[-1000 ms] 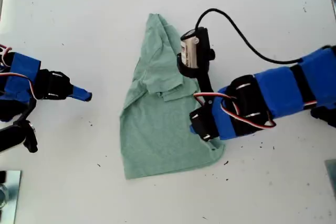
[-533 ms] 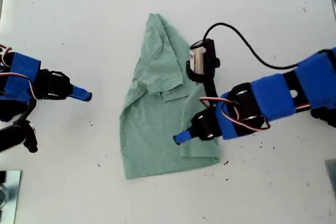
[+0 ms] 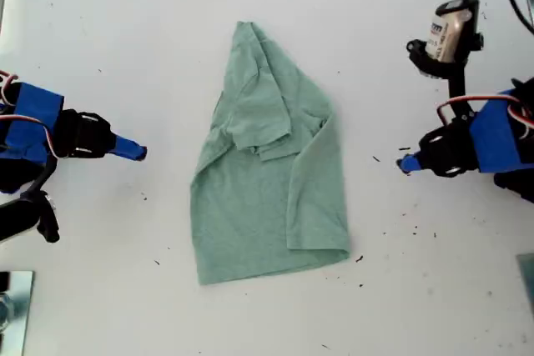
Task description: Fold t shirt
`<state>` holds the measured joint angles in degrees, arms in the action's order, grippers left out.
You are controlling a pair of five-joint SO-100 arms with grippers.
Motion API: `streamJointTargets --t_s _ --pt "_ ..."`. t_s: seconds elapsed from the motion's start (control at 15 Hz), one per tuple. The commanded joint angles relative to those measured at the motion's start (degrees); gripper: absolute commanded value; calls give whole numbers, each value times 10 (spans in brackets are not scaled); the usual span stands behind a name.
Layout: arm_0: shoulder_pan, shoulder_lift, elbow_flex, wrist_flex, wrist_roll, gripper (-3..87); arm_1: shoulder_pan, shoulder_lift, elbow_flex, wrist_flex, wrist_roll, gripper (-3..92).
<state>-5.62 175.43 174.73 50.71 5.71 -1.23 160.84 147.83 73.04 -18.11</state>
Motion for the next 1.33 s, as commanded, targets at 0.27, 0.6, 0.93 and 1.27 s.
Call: streamJointTargets --t_s 0.27,0.6,0.93,1.27 --pt "25 -128 -179 55 -7 -3 99 226 194 25 -74 24" --pt "155 -606 -798 329 -72 -3 111 250 250 0 -74 24" --pt "214 -743 -952 355 -80 292 117 334 274 38 -81 24" --pt "224 -761 -788 191 -138 262 120 344 277 41 -88 24"
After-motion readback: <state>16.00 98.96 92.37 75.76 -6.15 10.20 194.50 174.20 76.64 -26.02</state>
